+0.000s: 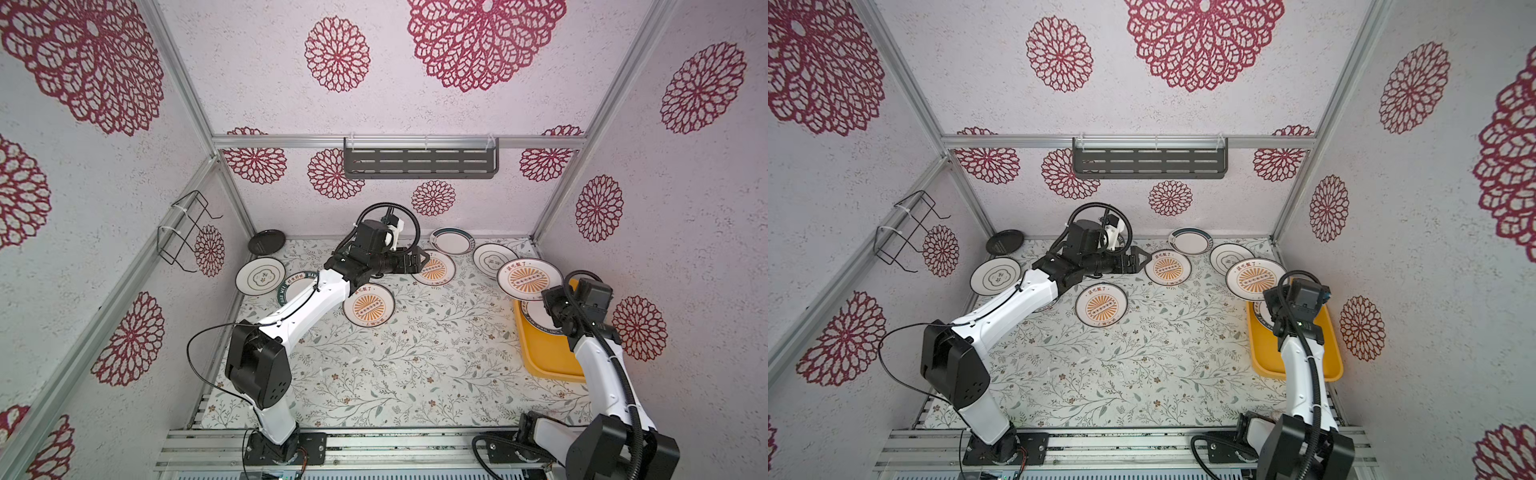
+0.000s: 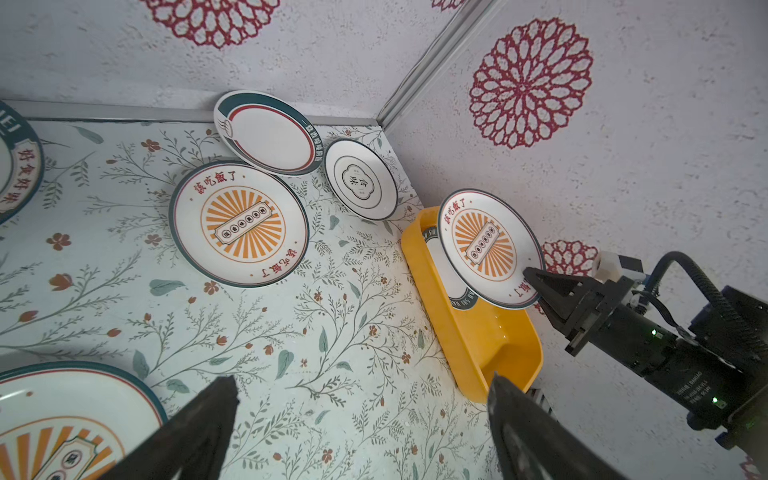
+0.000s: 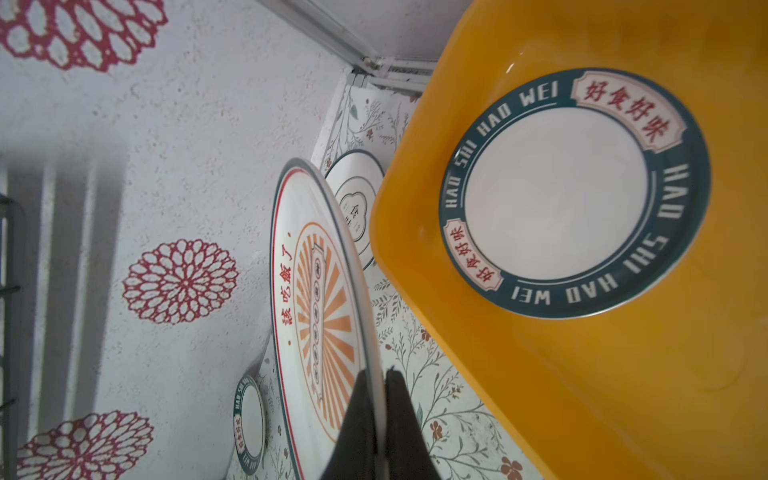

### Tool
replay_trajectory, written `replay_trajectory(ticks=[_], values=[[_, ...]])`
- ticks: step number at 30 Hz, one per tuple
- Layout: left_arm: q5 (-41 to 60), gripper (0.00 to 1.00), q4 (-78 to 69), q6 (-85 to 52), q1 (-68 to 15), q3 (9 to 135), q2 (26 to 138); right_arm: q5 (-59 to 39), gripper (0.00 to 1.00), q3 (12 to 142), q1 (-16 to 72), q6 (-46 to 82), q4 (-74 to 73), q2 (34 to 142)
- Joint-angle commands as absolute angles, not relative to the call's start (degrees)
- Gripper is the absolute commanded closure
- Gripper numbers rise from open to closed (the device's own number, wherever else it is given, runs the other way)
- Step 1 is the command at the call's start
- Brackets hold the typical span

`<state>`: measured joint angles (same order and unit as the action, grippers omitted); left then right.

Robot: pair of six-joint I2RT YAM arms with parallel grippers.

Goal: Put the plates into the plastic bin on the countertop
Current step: 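Carry the plate into the yellow bin with the right gripper while the left arm extends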

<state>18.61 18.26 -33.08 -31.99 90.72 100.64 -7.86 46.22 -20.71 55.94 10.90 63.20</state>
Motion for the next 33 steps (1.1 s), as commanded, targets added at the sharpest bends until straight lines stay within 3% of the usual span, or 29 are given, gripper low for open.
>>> replay_trajectory(ticks=[1,11,33], values=[[18.7,0.03,14.3,-34.7,-30.3,91.9,101.9,-11.4,1.00,45.3,-25.4,55.1,5.8,63.7],[18.9,0.03,11.5,-37.9,-27.6,92.9,105.4,-14.3,1.00,41.2,-33.6,57.0,-4.3,72.4],[13.6,0.03,9.6,-41.0,-27.2,91.1,105.2,-9.5,1.00,47.5,-33.8,56.6,-7.6,91.2]])
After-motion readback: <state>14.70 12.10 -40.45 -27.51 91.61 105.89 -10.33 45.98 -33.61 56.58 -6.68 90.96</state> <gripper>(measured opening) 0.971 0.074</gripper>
